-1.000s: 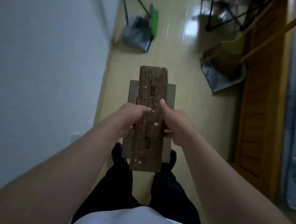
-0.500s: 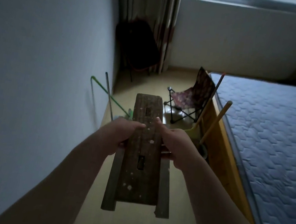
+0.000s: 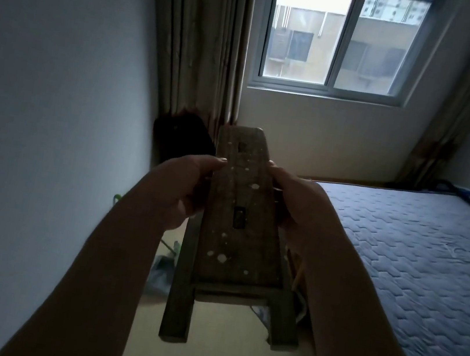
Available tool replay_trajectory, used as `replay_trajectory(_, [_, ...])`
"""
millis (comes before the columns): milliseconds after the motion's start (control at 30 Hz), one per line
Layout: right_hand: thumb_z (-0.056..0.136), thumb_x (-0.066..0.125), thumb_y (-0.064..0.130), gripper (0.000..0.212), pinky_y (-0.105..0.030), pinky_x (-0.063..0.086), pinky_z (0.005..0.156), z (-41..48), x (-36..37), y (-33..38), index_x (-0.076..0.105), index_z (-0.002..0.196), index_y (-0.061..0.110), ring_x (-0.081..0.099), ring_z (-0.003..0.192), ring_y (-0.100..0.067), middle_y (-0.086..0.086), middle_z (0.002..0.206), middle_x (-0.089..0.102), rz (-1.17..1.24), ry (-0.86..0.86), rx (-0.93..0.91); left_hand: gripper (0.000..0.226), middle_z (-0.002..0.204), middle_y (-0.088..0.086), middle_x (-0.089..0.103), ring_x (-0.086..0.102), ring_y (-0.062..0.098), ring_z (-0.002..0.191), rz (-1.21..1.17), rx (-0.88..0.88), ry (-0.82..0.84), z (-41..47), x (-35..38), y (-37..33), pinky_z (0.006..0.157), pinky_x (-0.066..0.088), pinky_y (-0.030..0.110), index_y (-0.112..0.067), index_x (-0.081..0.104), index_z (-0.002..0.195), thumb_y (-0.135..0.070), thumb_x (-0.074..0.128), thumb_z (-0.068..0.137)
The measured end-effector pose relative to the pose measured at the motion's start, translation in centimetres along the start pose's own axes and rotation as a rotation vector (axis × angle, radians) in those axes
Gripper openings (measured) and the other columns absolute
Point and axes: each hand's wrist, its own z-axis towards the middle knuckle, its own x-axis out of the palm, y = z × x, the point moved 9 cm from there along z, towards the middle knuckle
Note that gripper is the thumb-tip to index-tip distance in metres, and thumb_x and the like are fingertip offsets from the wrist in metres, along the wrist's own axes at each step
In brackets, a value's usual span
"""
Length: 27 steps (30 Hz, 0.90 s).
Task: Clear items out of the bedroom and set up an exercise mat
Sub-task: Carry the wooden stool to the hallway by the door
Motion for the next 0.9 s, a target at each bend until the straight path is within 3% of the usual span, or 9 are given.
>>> replay_trajectory(67, [0.082, 0.079, 0.037, 0.04, -0.048, 0.059, 0.083, 0.2, 0.1, 1.4, 0.073, 0.101, 0.002, 0.074, 0.081, -0.029, -0.014, 0.092, 0.075, 0.057, -0.018, -0.025, 0.027, 0.088, 0.007, 0.067, 0.066, 0.024, 0.085, -0.034, 0.026, 0.011, 0.2, 0.6, -1.2, 0.078, 0.056, 0.037, -0.008, 0.065, 0.113, -0.023, 0.063, 0.091])
replay_trajectory(167, [0.079, 0.08, 0.037, 0.044, -0.055, 0.057, 0.086, 0.2, 0.0, 2.8, 0.073, 0.104, 0.002, 0.074, 0.088, -0.034, -0.017, 0.097, 0.075, 0.07, -0.045, -0.042, 0.025, 0.085, 0.007, 0.07, 0.069, 0.023, 0.082, -0.064, 0.058, -0.008, 0.7, 1.2, -2.5, 0.073, 0.058, 0.037, -0.006, 0.067, 0.112, -0.02, 0.062, 0.091])
replay_trajectory(267, [0.082, 0.078, 0.035, 0.036, -0.043, 0.061, 0.07, -0.1, -0.6, 3.7, 0.075, 0.099, 0.004, 0.075, 0.077, -0.028, -0.014, 0.09, 0.076, 0.061, -0.112, -0.063, 0.021, 0.079, 0.008, 0.072, 0.07, 0.021, 0.071, -0.07, 0.077, -0.012, 1.1, 1.9, -3.1, 0.065, 0.059, 0.032, -0.005, 0.069, 0.107, -0.017, 0.061, 0.092])
replay_trajectory(367, [0.081, 0.077, 0.035, 0.03, -0.034, 0.058, 0.06, -0.8, -1.3, 3.8, 0.076, 0.093, 0.008, 0.074, 0.07, -0.022, -0.01, 0.086, 0.077, 0.046, -0.178, -0.068, 0.031, 0.088, 0.01, 0.072, 0.071, 0.026, 0.08, -0.031, 0.068, -0.01, 1.9, 2.2, -2.7, 0.077, 0.059, 0.042, -0.004, 0.069, 0.113, -0.021, 0.064, 0.088])
replay_trajectory(433, [0.078, 0.078, 0.038, 0.03, -0.039, 0.061, 0.067, -1.2, -2.1, 3.5, 0.078, 0.088, 0.01, 0.075, 0.075, -0.022, -0.007, 0.086, 0.077, 0.036, -0.24, -0.053, 0.038, 0.094, 0.013, 0.07, 0.068, 0.029, 0.086, -0.038, 0.044, 0.017, 2.6, 2.9, -2.1, 0.089, 0.054, 0.05, -0.001, 0.068, 0.118, -0.02, 0.066, 0.085])
replay_trajectory(567, [0.078, 0.075, 0.045, 0.034, -0.044, 0.059, 0.087, -2.2, -3.8, 2.7, 0.078, 0.092, 0.015, 0.075, 0.087, -0.022, -0.001, 0.087, 0.078, 0.024, -0.335, -0.016, 0.036, 0.092, 0.013, 0.068, 0.065, 0.03, 0.089, -0.065, 0.016, 0.065, 3.8, 4.6, -1.0, 0.1, 0.048, 0.053, -0.001, 0.068, 0.114, -0.016, 0.067, 0.082])
replay_trajectory(633, [0.08, 0.074, 0.044, 0.03, -0.041, 0.059, 0.086, -2.9, -5.3, 2.4, 0.077, 0.093, 0.017, 0.075, 0.086, -0.02, 0.0, 0.085, 0.078, 0.052, -0.39, -0.018, 0.037, 0.091, 0.011, 0.068, 0.065, 0.029, 0.09, -0.058, -0.022, 0.109, 4.4, 6.1, 0.1, 0.099, 0.049, 0.053, -0.003, 0.067, 0.116, -0.018, 0.067, 0.082])
replay_trajectory(767, [0.084, 0.073, 0.038, 0.022, -0.032, 0.06, 0.063, -4.0, -8.4, 2.0, 0.077, 0.09, 0.017, 0.075, 0.069, -0.014, 0.0, 0.079, 0.077, 0.13, -0.464, -0.039, 0.038, 0.097, 0.014, 0.069, 0.067, 0.033, 0.092, -0.057, -0.086, 0.187, 5.2, 10.0, 1.5, 0.096, 0.05, 0.055, -0.005, 0.068, 0.116, -0.021, 0.067, 0.082])
replay_trajectory(900, [0.083, 0.073, 0.033, 0.023, -0.037, 0.059, 0.069, -5.0, -12.8, 1.6, 0.079, 0.096, 0.016, 0.075, 0.082, -0.022, -0.005, 0.092, 0.078, 0.256, -0.52, -0.055, 0.035, 0.094, 0.018, 0.068, 0.065, 0.033, 0.083, -0.037, -0.138, 0.265, 6.1, 15.3, 2.7, 0.088, 0.052, 0.05, -0.002, 0.072, 0.108, -0.017, 0.068, 0.076])
